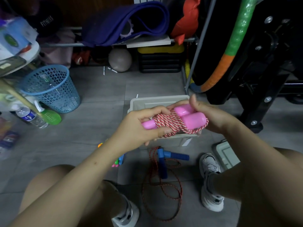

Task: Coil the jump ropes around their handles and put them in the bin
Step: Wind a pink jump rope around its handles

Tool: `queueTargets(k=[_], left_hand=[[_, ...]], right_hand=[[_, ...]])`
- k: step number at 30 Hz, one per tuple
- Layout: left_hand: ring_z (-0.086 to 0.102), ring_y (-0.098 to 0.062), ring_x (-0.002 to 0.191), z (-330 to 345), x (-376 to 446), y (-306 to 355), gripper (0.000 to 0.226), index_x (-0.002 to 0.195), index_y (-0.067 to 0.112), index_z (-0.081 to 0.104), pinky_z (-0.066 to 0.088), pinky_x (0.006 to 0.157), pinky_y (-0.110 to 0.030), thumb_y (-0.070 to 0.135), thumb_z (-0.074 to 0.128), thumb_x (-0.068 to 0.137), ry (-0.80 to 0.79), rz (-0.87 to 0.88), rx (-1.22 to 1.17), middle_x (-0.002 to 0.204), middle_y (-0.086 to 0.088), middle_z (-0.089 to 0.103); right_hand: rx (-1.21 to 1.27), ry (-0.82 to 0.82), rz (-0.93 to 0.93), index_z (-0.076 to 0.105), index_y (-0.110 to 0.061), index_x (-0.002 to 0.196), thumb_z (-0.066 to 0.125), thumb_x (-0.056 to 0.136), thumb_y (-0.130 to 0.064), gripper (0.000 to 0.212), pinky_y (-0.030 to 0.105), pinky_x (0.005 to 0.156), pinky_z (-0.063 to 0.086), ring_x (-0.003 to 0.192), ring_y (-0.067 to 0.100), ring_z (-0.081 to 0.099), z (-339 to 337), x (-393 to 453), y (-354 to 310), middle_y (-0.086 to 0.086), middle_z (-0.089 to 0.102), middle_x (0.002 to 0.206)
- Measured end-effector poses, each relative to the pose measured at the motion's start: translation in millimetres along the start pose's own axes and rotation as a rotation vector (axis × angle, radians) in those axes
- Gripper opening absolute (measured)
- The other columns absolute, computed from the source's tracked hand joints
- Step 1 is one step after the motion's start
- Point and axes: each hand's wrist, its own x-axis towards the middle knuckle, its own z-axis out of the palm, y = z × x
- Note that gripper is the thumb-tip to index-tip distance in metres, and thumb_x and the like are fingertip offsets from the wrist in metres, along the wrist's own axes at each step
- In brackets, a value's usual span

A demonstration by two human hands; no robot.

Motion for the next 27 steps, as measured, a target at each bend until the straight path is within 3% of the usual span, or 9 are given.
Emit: queueTargets(k=[2, 4, 9, 11, 14, 18, 21, 24, 27], left_hand=[[0.045, -0.003, 0.035, 0.7, 2.1, -0.9, 0.037, 0.098, 0.030, 0.064, 0.037, 0.037, -0.015, 0.006, 0.075, 0.073, 0.029, -0.023, -0.021, 0.050, 0.007, 0.061], [0.046, -0.004, 0.035, -0.8, 5.1, -2.5, 0.035, 0.098, 0.031, 0.064, 0.036, 0.035, -0.015, 0.005, 0.072, 0.076, 0.074, -0.040, -0.039, 0.049, 0.004, 0.060], [0.041, -0.013, 0.033, -5.4, 14.5, -7.6, 0.031, 0.094, 0.040, 0.067, 0.033, 0.037, -0.016, 0.012, 0.071, 0.081, 0.192, -0.073, -0.073, 0.051, -0.006, 0.057], [0.041, -0.012, 0.033, -2.6, 17.2, -8.2, 0.031, 0.096, 0.038, 0.065, 0.033, 0.035, -0.015, 0.012, 0.071, 0.081, 0.216, -0.083, -0.061, 0.049, -0.004, 0.056], [0.044, -0.010, 0.036, 3.6, 20.4, -9.7, 0.037, 0.102, 0.041, 0.064, 0.036, 0.035, -0.017, 0.012, 0.072, 0.081, 0.232, -0.083, -0.054, 0.050, 0.002, 0.057], [0.051, -0.010, 0.050, 6.0, 22.3, -11.6, 0.054, 0.114, 0.052, 0.052, 0.043, 0.040, -0.022, 0.013, 0.072, 0.082, 0.187, -0.059, -0.002, 0.062, 0.013, 0.062], [0.051, -0.008, 0.046, 7.3, 22.7, -12.2, 0.053, 0.115, 0.052, 0.051, 0.042, 0.044, -0.022, 0.017, 0.072, 0.082, 0.170, -0.047, 0.036, 0.060, 0.014, 0.062], [0.053, -0.011, 0.048, 8.7, 24.5, -12.9, 0.048, 0.112, 0.052, 0.054, 0.042, 0.043, -0.023, 0.019, 0.073, 0.082, 0.200, -0.064, 0.013, 0.057, 0.009, 0.062], [0.053, -0.012, 0.048, 9.6, 26.8, -13.8, 0.046, 0.113, 0.048, 0.057, 0.041, 0.041, -0.022, 0.019, 0.073, 0.082, 0.229, -0.078, -0.015, 0.056, 0.008, 0.061]], right_hand=[[0.119, -0.018, 0.057, 0.059, -0.008, 0.114, 0.063, 0.040, -0.086, 0.107, 0.017, 0.049, 0.050, 0.066, 0.010, 0.067, 4.3, -2.1, 0.9, 0.004, 0.072, 0.086], [0.227, 0.011, 0.097, 0.055, -0.004, 0.116, 0.066, 0.034, -0.086, 0.117, 0.016, 0.049, 0.045, 0.059, 0.007, 0.060, 7.4, -0.3, 4.6, 0.005, 0.067, 0.080], [0.133, -0.001, -0.013, 0.051, -0.005, 0.106, 0.060, 0.062, -0.080, 0.087, 0.021, 0.059, 0.031, 0.063, 0.006, 0.039, 16.7, 3.4, 15.1, -0.010, 0.059, 0.076], [0.084, 0.095, -0.020, 0.056, -0.008, 0.092, 0.060, 0.072, -0.068, 0.064, 0.023, 0.059, 0.029, 0.061, 0.007, 0.036, 22.9, 4.7, 18.1, -0.009, 0.052, 0.067], [0.000, 0.234, -0.023, 0.059, -0.010, 0.081, 0.058, 0.080, -0.059, 0.049, 0.023, 0.055, 0.026, 0.057, 0.010, 0.031, 31.1, 7.8, 22.3, -0.002, 0.038, 0.061], [-0.038, 0.354, -0.040, 0.056, -0.010, 0.072, 0.058, 0.082, -0.050, 0.041, 0.023, 0.051, 0.027, 0.050, 0.007, 0.033, 39.1, 8.9, 23.4, -0.001, 0.042, 0.058], [-0.102, 0.425, -0.078, 0.052, -0.019, 0.064, 0.057, 0.084, -0.040, 0.030, 0.020, 0.050, 0.026, 0.046, 0.001, 0.034, 38.4, 8.9, 23.1, -0.013, 0.044, 0.050], [-0.219, 0.526, -0.072, 0.048, -0.021, 0.055, 0.055, 0.092, -0.029, 0.038, 0.015, 0.045, 0.026, 0.038, 0.000, 0.035, 39.1, 9.5, 19.7, -0.015, 0.042, 0.038], [-0.248, 0.582, -0.053, 0.045, -0.021, 0.050, 0.054, 0.093, -0.032, 0.045, 0.011, 0.038, 0.024, 0.034, 0.003, 0.033, 41.7, 9.9, 17.8, -0.013, 0.038, 0.035]])
